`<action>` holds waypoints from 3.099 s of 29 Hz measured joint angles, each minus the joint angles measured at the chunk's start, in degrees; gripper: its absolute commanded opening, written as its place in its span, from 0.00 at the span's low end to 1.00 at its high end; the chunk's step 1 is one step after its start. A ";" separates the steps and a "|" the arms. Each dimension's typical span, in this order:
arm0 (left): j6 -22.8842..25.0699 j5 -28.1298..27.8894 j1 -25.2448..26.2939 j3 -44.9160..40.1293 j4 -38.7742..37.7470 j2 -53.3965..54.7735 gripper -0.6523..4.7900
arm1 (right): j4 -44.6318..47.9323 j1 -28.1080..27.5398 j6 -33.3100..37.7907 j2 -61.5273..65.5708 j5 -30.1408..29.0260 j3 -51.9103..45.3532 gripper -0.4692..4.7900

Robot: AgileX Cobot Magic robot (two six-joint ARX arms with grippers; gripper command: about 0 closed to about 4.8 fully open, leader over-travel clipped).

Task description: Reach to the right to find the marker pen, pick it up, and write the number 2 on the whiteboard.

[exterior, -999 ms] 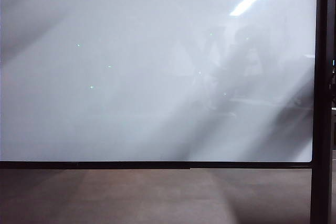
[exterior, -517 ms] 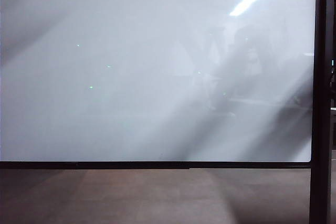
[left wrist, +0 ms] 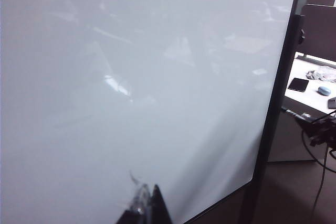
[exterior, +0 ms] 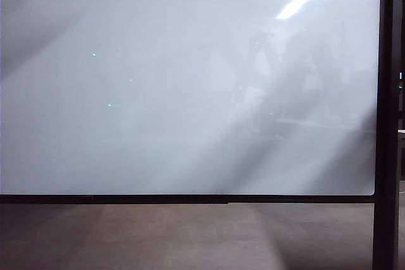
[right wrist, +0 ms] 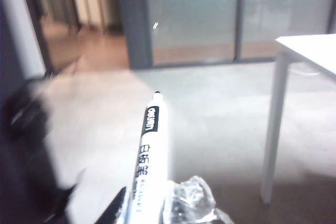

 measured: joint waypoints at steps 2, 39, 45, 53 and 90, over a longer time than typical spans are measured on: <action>0.02 0.00 0.00 0.00 0.00 0.00 0.11 | 1.95 -1.64 2.99 -0.09 -0.04 0.02 0.22; 0.02 0.04 0.00 0.00 -0.46 0.02 0.11 | -30.03 23.15 7.89 -56.37 -1.16 -0.07 0.19; 0.02 0.04 0.00 0.00 -0.50 0.07 0.11 | -32.52 37.07 6.84 -55.82 10.69 -0.09 0.19; 0.02 0.07 0.00 0.00 -0.50 0.07 0.11 | -33.40 49.03 -2.19 -53.44 20.11 -0.04 0.19; 0.02 0.07 0.00 0.00 -0.48 0.00 0.11 | -36.44 55.01 -4.37 -35.30 26.86 11.78 0.16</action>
